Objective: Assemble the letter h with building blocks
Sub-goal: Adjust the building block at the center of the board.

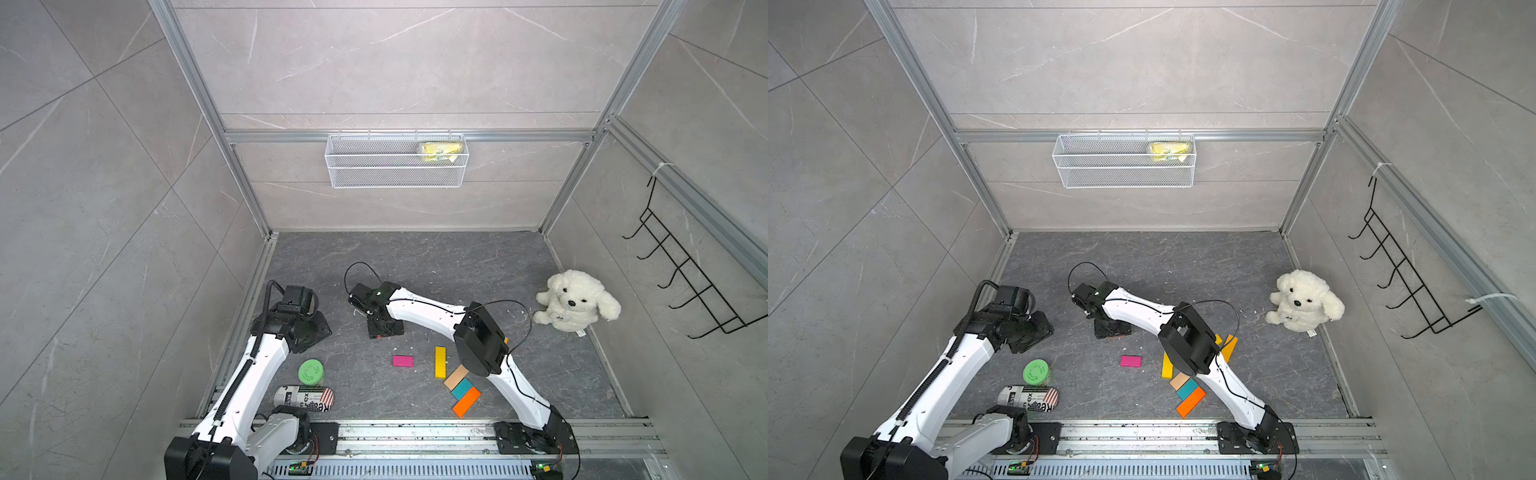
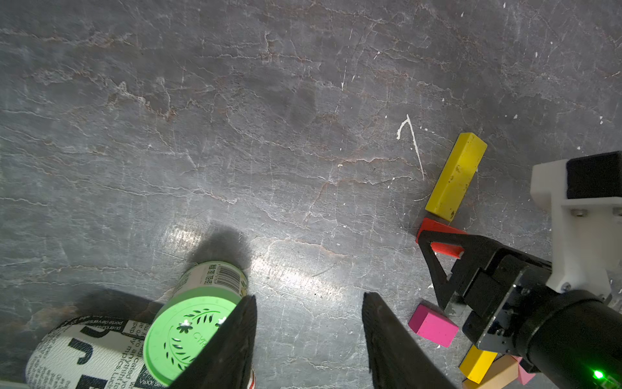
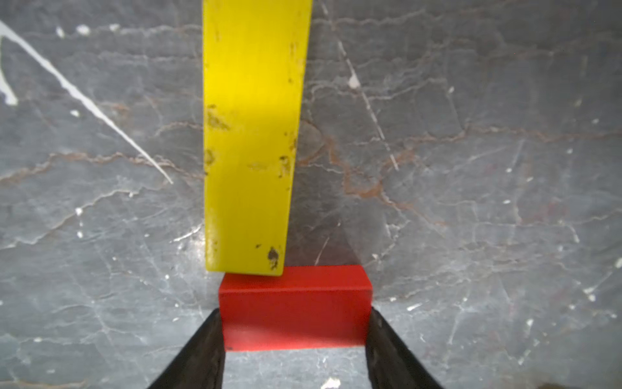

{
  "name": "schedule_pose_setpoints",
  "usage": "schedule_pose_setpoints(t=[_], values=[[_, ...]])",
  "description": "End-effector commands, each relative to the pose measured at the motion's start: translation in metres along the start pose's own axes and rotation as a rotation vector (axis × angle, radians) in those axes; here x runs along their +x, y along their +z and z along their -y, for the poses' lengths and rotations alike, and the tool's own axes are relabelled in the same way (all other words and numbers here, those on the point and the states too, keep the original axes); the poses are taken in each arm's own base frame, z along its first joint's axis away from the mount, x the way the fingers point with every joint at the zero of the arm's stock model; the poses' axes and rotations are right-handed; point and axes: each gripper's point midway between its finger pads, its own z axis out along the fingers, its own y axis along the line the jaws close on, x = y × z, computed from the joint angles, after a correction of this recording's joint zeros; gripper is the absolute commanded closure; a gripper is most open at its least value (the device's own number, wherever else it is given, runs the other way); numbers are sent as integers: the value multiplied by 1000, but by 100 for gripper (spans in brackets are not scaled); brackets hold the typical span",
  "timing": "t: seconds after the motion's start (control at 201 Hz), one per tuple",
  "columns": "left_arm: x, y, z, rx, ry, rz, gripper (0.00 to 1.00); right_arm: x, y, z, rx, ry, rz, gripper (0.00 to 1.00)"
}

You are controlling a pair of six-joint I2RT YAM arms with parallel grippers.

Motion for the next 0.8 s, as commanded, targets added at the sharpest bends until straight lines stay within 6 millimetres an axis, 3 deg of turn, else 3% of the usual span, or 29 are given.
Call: schedule_pose_setpoints(t=[0.0,0.557,0.791], values=[[-8,-8,3,2,22,21,45,9,9,4,41,49,-21,48],[-5,-9,2,3,26,23,44,5,7,-6,32,42,-24,46],[-5,-9,3,11,29,16,45,4,3,-3,46,48,-19,23]])
